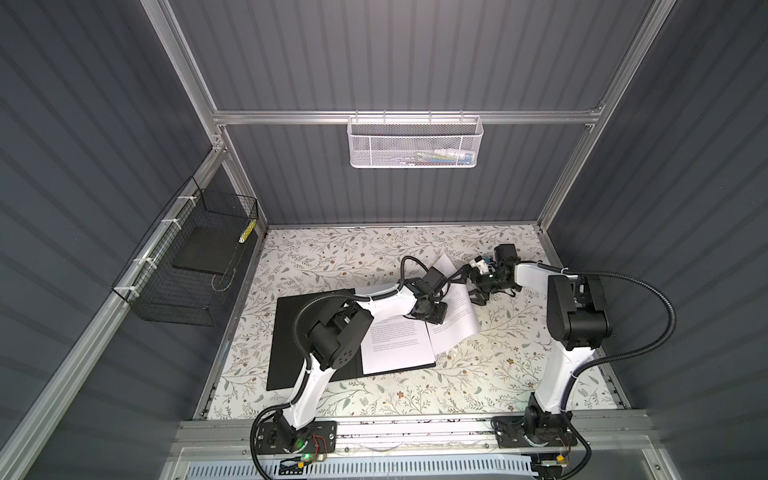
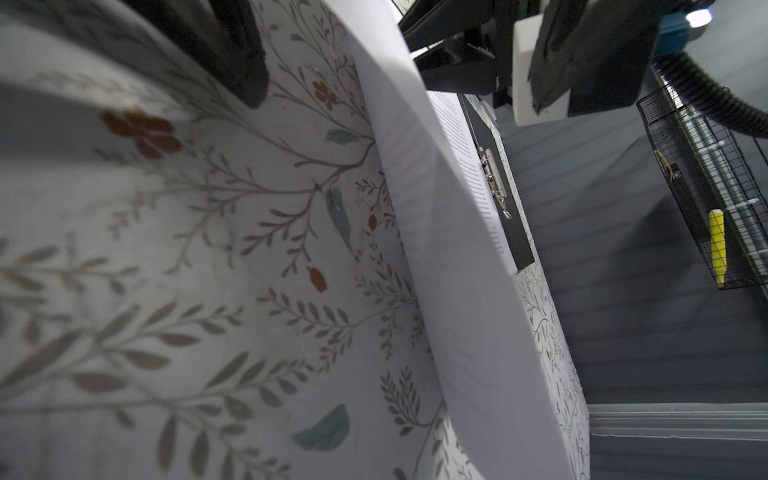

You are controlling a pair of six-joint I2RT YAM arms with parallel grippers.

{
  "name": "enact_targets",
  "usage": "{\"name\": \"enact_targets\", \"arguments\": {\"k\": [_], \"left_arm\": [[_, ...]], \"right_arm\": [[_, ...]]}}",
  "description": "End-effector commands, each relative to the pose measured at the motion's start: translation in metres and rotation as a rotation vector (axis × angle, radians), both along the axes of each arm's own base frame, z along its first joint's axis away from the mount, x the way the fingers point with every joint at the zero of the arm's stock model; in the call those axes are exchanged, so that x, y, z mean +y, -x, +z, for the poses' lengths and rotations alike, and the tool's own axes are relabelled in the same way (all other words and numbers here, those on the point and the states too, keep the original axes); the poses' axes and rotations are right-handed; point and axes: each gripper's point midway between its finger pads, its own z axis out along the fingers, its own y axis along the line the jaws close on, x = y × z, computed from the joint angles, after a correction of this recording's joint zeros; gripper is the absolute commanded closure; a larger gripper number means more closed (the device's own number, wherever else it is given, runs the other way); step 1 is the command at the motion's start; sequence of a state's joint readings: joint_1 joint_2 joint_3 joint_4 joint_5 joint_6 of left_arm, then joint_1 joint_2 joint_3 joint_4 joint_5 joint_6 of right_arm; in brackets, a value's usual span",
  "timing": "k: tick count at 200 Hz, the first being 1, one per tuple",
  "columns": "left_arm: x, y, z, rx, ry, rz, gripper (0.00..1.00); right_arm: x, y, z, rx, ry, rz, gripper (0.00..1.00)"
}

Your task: Put the files into the folder

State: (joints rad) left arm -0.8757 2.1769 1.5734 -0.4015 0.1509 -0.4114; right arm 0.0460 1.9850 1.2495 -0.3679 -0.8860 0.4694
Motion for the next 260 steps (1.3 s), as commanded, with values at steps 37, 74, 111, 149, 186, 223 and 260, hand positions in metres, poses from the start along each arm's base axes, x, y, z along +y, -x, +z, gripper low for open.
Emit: {"name": "enact_targets", "arguments": {"k": [37, 74, 111, 149, 186, 223, 260], "left_arm": [[0.029, 0.034, -0.049, 0.127, -0.137, -0.024, 0.81], [0.029, 0.034, -0.049, 0.129, -0.134, -0.024, 0.81], [0.028, 0.033, -0.048, 0.130, -0.129, -0.026, 0.80], [0.024, 0.032, -0.041, 0.121, -0.114, -0.028, 0.80], [0.014, 0.025, -0.020, 0.092, -0.074, -0.035, 0.78], [-0.013, 0.010, 0.038, 0.018, 0.048, -0.064, 0.72], [-0.029, -0.002, 0.126, -0.125, 0.207, -0.084, 0.61]], "right_arm": [[-0.002, -0.006, 0.011, -0.033, 0.057, 0.040, 0.10], [-0.006, -0.001, 0.003, -0.010, 0.085, 0.041, 0.28], [-0.015, 0.005, -0.003, -0.011, 0.158, 0.029, 0.52], [-0.019, 0.006, -0.004, -0.011, 0.187, 0.022, 0.84], [-0.021, 0.008, 0.003, -0.027, 0.197, 0.012, 1.00], [-0.031, 0.009, 0.025, -0.082, 0.236, -0.026, 1.00], [-0.045, 0.016, 0.064, -0.165, 0.291, -0.067, 1.00]]}}
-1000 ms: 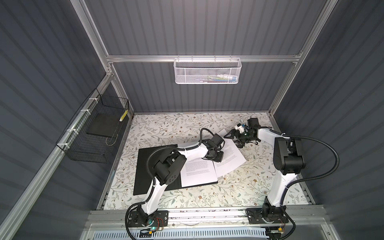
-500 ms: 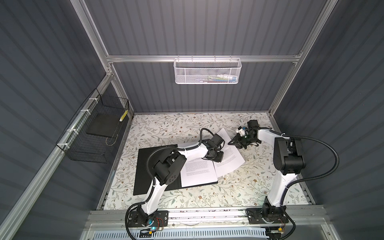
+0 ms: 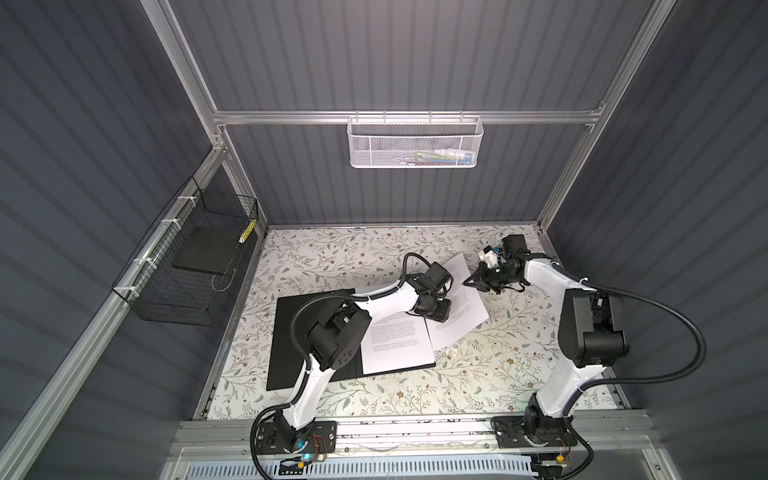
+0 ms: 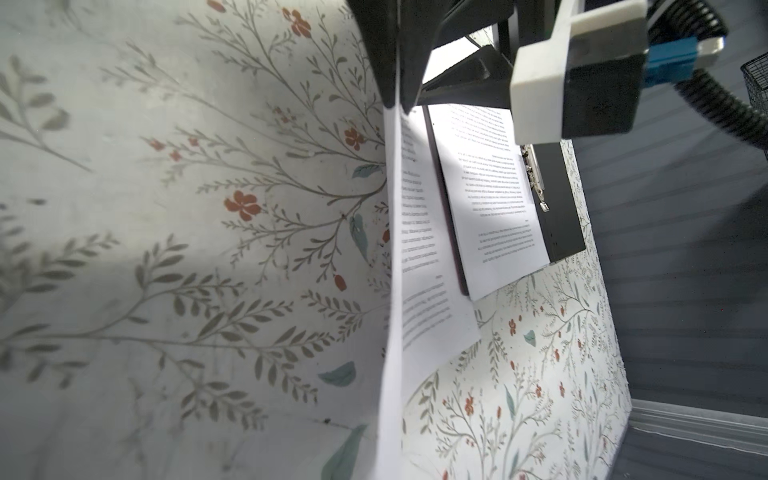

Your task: Put the files into the folder

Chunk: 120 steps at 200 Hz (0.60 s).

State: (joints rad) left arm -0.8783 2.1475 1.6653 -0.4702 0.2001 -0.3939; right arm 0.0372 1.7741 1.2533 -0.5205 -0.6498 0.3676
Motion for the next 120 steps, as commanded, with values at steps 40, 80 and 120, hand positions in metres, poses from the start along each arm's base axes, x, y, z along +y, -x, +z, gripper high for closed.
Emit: {"name": "enact_targets", "arguments": {"k": [40, 80, 120], "left_arm": [[0.016, -0.002, 0.152, -0.283, 0.197, 0.016, 0.55], [0.086, 0.008, 0.169, -0.457, 0.083, 0.109, 0.46], [0.165, 0.032, 0.178, -0.645, 0.034, 0.207, 0.09]], "right_arm": [[-0.016, 0.024, 0.057, -0.082, 0.063, -0.046, 1.00], [-0.014, 0.042, 0.098, -0.154, 0.056, -0.058, 1.00], [0.012, 0.055, 0.135, -0.208, 0.038, -0.033, 0.94]]}}
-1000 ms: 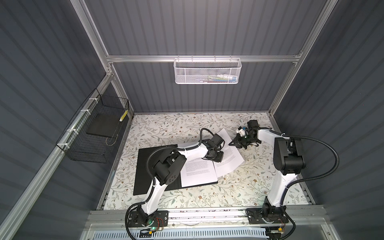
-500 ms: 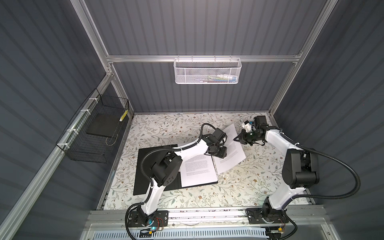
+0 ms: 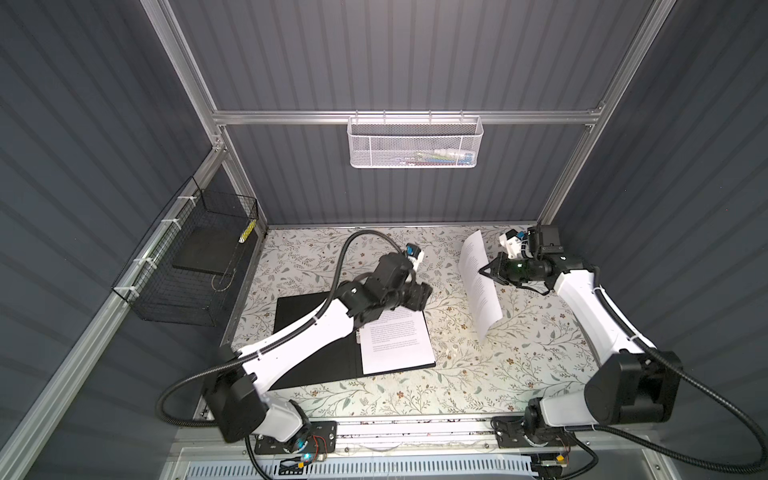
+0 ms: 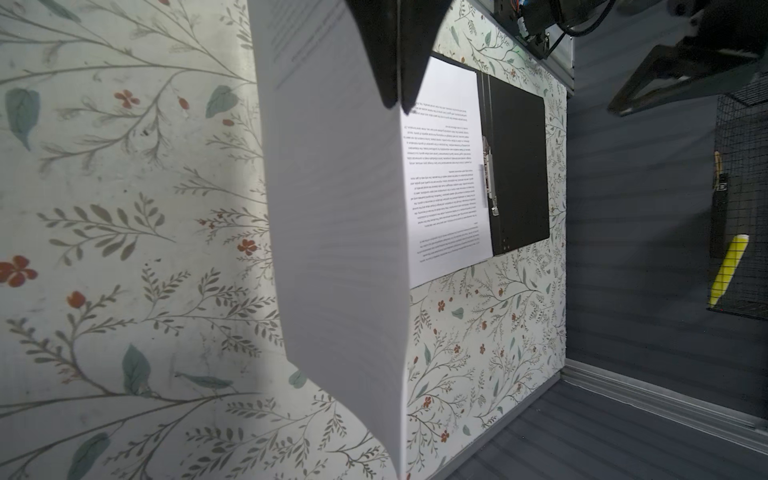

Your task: Put the files into the folder

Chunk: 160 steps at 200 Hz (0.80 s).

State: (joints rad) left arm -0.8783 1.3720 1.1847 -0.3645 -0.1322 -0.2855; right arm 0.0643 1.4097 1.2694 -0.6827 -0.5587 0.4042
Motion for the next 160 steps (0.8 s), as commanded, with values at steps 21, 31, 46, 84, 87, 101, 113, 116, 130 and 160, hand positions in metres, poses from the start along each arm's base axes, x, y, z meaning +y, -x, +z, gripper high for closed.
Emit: {"name": "enact_targets", "arguments": {"k": [21, 31, 46, 84, 87, 101, 113, 116, 130, 160], "left_arm": [[0.071, 0.015, 0.003, -0.182, -0.085, 0.120, 0.00], [0.085, 0.019, -0.001, -0.188, -0.103, 0.149, 0.00], [0.099, 0.025, -0.006, -0.192, -0.129, 0.163, 0.00], [0.127, 0.033, -0.013, -0.189, -0.193, 0.226, 0.00], [0.128, 0.034, -0.013, -0.189, -0.195, 0.227, 0.00], [0.133, 0.036, -0.013, -0.193, -0.202, 0.233, 0.00], [0.136, 0.036, -0.013, -0.199, -0.206, 0.245, 0.00], [0.137, 0.035, -0.013, -0.198, -0.208, 0.248, 0.00], [0.138, 0.035, -0.013, -0.201, -0.208, 0.251, 0.00], [0.134, 0.035, -0.014, -0.192, -0.204, 0.245, 0.00]], "right_arm": [[0.048, 0.014, 0.036, -0.027, -0.052, 0.057, 0.94], [0.065, 0.015, 0.043, -0.036, -0.068, 0.076, 0.94], [0.095, 0.018, 0.053, -0.047, -0.112, 0.123, 0.95], [0.158, 0.025, 0.081, -0.064, -0.263, 0.238, 0.95], [0.161, 0.026, 0.083, -0.066, -0.272, 0.245, 0.95], [0.165, 0.026, 0.092, -0.081, -0.294, 0.253, 0.95], [0.161, 0.024, 0.093, -0.092, -0.283, 0.234, 0.94], [0.160, 0.023, 0.092, -0.094, -0.277, 0.228, 0.94], [0.152, 0.018, 0.081, -0.089, -0.249, 0.195, 0.94], [0.134, 0.009, 0.025, -0.037, -0.172, 0.122, 0.93]]}}
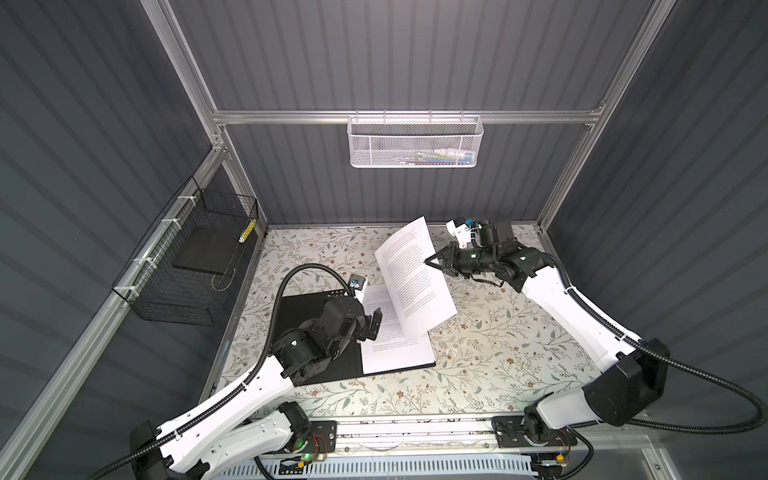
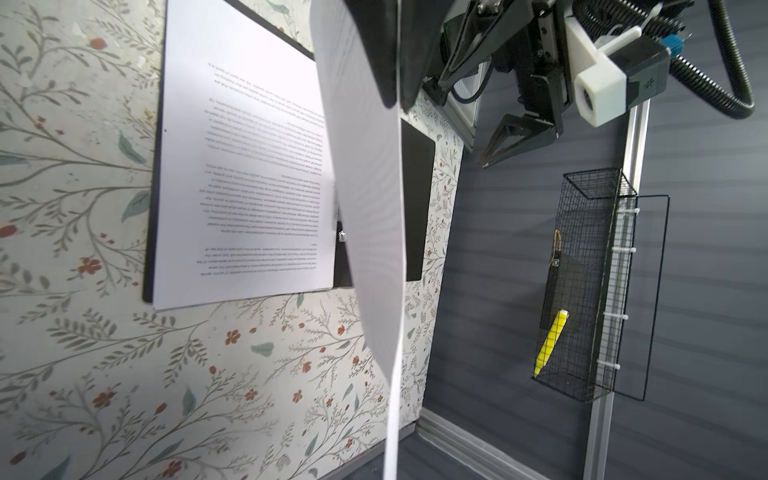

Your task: Put the files into the folder

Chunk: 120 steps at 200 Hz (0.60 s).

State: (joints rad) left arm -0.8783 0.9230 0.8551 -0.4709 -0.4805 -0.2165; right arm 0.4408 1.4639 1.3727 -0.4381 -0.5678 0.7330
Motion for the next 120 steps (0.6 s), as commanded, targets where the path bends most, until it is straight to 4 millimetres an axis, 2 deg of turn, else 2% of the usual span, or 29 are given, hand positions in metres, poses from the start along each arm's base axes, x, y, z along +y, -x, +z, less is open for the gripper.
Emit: {"name": "enact_targets", "arguments": {"k": [1, 40, 62, 87, 120], "left_arm": [[0.004, 0.002, -0.007, 0.007, -0.033, 0.006, 0.00], [0.001, 0.001, -0.011, 0.026, -0.043, 0.000, 0.00], [0.001, 0.002, -0.014, 0.036, -0.047, -0.001, 0.00], [0.004, 0.003, -0.017, 0.050, -0.052, 0.015, 0.00], [0.006, 0.004, -0.019, 0.058, -0.055, 0.020, 0.00]], "right_arm": [[-0.015, -0.007, -0.039, 0.030, 0.063, -0.067, 0.93], [-0.020, -0.018, -0.123, 0.075, 0.124, -0.133, 0.94], [-0.011, -0.019, -0.165, 0.106, 0.186, -0.145, 0.95], [0.010, -0.015, -0.187, 0.121, 0.191, -0.112, 0.94], [0.026, -0.013, -0.199, 0.139, 0.183, -0.094, 0.93]]}}
